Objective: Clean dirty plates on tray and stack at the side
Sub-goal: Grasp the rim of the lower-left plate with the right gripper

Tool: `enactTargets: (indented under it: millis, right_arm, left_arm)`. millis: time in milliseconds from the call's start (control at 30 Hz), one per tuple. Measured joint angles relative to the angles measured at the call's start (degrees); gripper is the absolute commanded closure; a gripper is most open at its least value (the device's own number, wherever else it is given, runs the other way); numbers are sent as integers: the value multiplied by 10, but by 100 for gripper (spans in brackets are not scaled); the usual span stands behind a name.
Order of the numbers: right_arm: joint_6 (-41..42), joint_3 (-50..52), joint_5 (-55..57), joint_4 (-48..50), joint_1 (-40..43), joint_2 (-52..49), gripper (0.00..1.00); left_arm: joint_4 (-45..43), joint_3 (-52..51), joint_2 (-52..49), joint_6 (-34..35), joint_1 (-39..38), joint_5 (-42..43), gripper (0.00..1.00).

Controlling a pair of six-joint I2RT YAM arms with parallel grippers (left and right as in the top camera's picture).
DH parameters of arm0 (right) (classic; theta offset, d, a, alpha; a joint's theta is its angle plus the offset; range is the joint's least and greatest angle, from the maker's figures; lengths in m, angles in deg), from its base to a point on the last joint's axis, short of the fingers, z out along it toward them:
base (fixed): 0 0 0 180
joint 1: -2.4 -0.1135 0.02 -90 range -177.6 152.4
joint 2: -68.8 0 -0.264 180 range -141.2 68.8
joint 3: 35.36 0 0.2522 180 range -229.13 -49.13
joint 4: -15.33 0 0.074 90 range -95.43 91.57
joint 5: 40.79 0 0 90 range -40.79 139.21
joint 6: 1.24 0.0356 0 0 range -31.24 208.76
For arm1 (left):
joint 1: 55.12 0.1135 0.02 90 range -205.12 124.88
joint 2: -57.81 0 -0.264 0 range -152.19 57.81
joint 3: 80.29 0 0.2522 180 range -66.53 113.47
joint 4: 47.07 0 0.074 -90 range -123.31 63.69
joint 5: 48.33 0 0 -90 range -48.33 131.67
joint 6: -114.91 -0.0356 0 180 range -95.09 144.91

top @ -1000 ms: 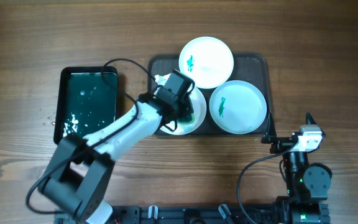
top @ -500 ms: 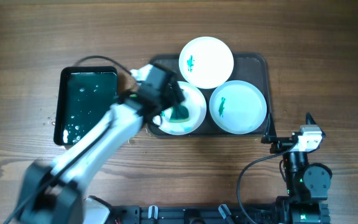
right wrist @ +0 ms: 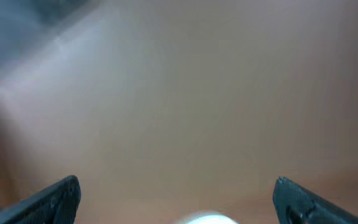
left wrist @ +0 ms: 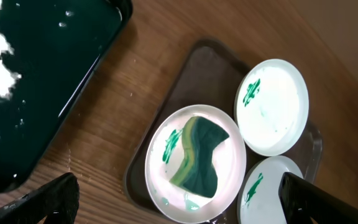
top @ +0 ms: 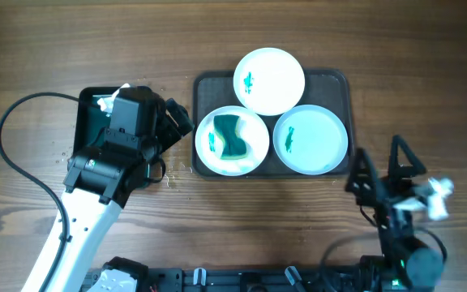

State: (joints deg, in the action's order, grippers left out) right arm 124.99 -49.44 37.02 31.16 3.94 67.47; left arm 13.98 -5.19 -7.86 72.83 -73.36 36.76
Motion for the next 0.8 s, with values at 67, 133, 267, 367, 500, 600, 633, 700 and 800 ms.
enactTargets:
  millis: [67, 133, 267, 367, 500, 600, 633, 700, 800]
  right_arm:
    - [74, -3, 19, 139, 0, -1, 0]
    - [89, -18, 35, 204, 0, -3, 0]
    - [-8, -253, 2, -77, 0, -95, 0]
    - [-103, -501, -30, -426, 0, -242, 0]
    - [-193, -775, -96, -744, 0, -510, 16]
    - [-222, -830, -210, -761, -6, -678, 25]
    - [-229, -831, -224, -764, -17, -730, 27]
    - [-231, -830, -212, -774, -48, -807, 45]
    - [-231, -830, -176, -758, -115, -911, 57]
  left_arm:
    - [-1, 0, 0, 0, 0, 0, 0]
    - [-1, 0, 0, 0, 0, 0, 0]
    - [1, 0, 0, 0, 0, 0, 0]
    - [0, 0, 0, 0, 0, 0, 0]
    - [0, 0, 0, 0, 0, 0, 0]
    - [-2, 0, 0, 0, 0, 0, 0]
    - [-1, 0, 0, 0, 0, 0, 0]
    - [-2, 0, 0, 0, 0, 0, 0]
    - [-2, 0, 0, 0, 0, 0, 0]
